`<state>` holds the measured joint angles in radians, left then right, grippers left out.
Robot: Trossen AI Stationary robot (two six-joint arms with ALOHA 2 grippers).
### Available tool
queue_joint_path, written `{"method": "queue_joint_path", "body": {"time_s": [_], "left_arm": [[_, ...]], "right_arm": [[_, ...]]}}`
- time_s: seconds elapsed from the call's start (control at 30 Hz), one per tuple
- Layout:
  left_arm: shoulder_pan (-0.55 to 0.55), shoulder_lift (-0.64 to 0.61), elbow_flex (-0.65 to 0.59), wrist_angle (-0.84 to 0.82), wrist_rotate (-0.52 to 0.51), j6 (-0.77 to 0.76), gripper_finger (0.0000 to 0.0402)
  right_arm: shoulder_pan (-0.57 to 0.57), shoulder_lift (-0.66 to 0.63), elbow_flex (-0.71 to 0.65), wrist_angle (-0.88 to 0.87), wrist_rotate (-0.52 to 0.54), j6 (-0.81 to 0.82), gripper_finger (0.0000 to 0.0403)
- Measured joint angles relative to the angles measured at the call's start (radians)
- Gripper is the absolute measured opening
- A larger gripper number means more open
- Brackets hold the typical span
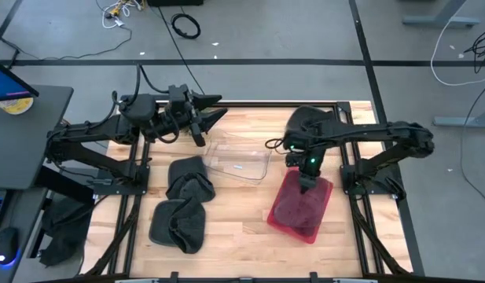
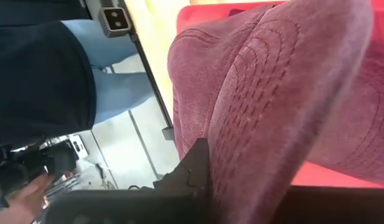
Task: Pick & Place hat
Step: Put the red cap into the red bin
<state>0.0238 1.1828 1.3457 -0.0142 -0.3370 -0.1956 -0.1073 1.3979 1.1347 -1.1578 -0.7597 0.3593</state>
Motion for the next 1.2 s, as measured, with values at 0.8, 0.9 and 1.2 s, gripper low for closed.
{"method": "queue_joint_path", "body": {"time_s": [0.8, 0.9, 1.2], "left_arm": [[-0.024, 0.001, 0.0, -0.037, 0.0, -0.001, 0.0236], [-0.024, 0.001, 0.0, -0.037, 0.0, 0.001, 0.0236], [-0.024, 0.001, 0.0, -0.036, 0.0, 0.001, 0.0236]], "right_arm": [[0.103, 0.05, 0.0, 0.114, 0.099, 0.146, 0.0006], [0.114, 0.05, 0.0, 0.11, 0.119, 0.179, 0.0006], [0.146, 0.05, 0.0, 0.112, 0.143, 0.246, 0.0006]]}}
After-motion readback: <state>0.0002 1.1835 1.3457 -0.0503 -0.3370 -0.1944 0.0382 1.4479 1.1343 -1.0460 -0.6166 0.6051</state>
